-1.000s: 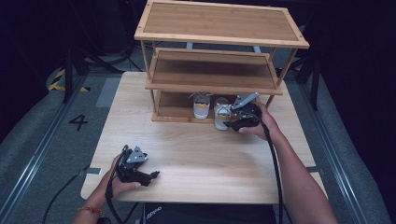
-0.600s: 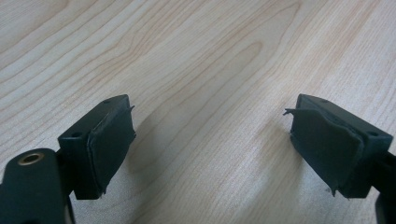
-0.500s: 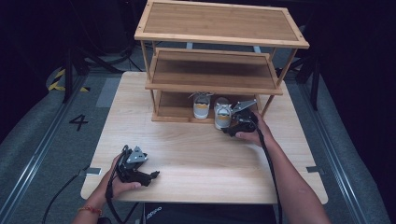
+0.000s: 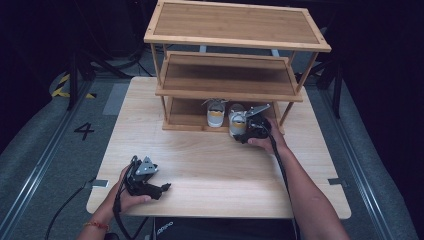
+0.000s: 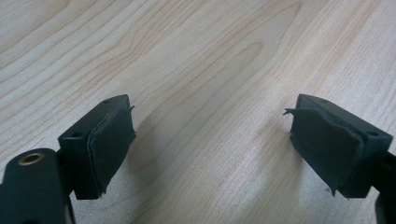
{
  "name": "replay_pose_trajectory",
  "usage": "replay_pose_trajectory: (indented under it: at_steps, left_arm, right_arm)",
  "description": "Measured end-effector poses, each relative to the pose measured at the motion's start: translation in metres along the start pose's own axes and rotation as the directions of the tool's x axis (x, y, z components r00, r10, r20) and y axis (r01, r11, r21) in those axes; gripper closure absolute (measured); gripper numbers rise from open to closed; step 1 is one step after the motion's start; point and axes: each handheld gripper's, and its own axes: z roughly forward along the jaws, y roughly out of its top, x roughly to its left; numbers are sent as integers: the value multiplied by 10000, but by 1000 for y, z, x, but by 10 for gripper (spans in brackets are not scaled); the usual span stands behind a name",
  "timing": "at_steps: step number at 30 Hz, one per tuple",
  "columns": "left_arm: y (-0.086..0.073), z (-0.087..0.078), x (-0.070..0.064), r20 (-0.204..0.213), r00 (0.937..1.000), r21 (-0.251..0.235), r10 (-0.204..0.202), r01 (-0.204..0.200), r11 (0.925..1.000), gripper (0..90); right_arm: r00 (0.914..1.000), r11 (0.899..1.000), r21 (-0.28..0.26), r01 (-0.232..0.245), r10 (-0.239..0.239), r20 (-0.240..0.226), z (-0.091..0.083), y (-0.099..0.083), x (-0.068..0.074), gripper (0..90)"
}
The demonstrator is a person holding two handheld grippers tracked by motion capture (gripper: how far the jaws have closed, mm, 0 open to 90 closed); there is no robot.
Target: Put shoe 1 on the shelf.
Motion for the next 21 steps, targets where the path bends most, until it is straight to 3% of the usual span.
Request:
replay_pose_trajectory:
  at_steps: [8, 21]
  left_arm:
    - [0, 0, 0, 2, 10000, -20, -6, 6, 10000, 139]
    - [0, 0, 1, -26, 10000, -3, 85, -85, 10000, 138]
  right_arm:
    - [9993, 9993, -161, 332, -329, 190, 9, 9, -3, 129]
    - [9994, 9995, 26, 321, -321, 147, 16, 18, -9, 132]
